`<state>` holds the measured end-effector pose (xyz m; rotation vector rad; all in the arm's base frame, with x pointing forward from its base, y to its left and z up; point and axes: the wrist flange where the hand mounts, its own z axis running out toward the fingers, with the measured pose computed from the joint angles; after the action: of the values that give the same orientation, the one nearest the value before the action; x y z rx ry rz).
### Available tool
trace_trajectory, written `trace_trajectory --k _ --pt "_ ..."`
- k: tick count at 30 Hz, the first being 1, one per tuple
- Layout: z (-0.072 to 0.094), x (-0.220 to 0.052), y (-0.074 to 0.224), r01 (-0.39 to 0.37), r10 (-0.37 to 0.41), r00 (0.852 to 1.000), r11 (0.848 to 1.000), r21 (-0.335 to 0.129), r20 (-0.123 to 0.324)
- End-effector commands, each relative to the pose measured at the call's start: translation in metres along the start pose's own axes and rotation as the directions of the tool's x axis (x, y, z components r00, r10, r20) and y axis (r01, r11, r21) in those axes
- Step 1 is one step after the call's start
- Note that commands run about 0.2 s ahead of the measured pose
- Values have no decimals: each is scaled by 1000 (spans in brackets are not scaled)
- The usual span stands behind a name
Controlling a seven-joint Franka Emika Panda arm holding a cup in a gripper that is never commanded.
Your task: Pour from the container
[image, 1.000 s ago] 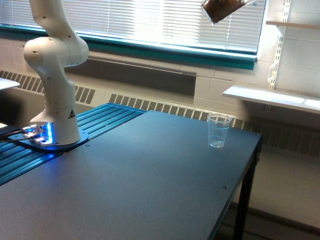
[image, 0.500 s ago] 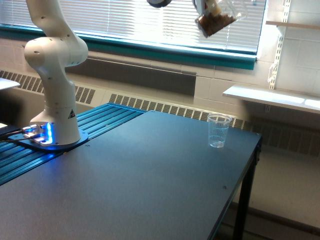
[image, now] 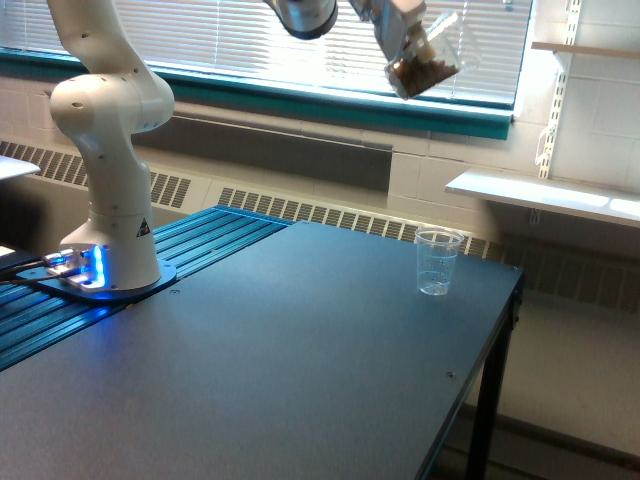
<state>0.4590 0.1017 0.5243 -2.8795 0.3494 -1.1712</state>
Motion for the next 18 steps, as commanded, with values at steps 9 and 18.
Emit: trace_trajectory --k 9,18 --pt "16 -52 -9 23 -23 999 1000 7 45" --pt "28 -77 -14 70 -69 994 997 -10 81"
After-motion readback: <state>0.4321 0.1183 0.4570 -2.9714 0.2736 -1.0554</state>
